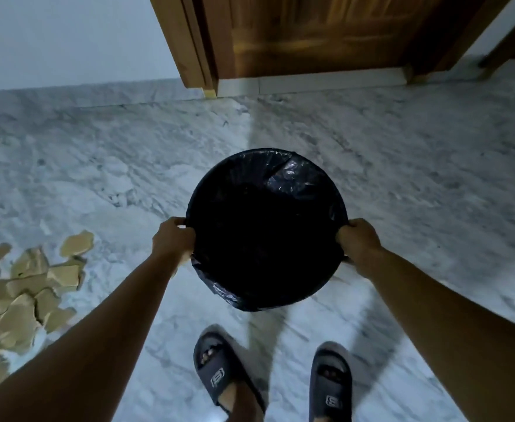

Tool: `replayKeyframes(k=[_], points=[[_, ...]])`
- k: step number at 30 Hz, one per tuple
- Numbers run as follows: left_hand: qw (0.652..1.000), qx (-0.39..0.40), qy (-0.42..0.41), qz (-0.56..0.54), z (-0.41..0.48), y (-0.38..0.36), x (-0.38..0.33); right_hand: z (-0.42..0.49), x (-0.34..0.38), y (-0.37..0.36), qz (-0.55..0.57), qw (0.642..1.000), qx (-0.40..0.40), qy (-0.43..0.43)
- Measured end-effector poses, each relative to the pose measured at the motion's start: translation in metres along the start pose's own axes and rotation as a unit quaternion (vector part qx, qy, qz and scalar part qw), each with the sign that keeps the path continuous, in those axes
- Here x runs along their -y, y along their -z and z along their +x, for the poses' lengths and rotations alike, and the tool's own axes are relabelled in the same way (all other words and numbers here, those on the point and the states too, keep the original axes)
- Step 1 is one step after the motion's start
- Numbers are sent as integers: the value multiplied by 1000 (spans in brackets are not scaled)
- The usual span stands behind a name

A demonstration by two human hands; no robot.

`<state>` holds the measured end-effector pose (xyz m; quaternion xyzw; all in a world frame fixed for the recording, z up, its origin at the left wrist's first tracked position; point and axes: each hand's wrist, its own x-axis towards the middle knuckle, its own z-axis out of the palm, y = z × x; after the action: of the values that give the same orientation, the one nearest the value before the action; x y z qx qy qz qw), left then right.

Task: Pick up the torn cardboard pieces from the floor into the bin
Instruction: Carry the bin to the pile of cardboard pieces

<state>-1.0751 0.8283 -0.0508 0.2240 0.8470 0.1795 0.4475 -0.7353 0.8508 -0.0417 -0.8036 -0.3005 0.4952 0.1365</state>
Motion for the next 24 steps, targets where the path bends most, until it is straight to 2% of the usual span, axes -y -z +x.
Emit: replayKeyframes(k=[5, 13, 19, 24], points=[[1000, 22, 12, -12, 60, -28, 23, 35, -6, -42, -38, 999, -21, 0], [998, 26, -21, 50, 35, -26, 4, 25, -1, -52, -104, 994, -7, 13], [995, 22, -73, 70, -36, 22, -43, -47, 57, -18, -191, 972, 47, 128], [993, -26, -98, 64, -150, 111, -92, -155, 143, 29, -279, 916, 91, 273]])
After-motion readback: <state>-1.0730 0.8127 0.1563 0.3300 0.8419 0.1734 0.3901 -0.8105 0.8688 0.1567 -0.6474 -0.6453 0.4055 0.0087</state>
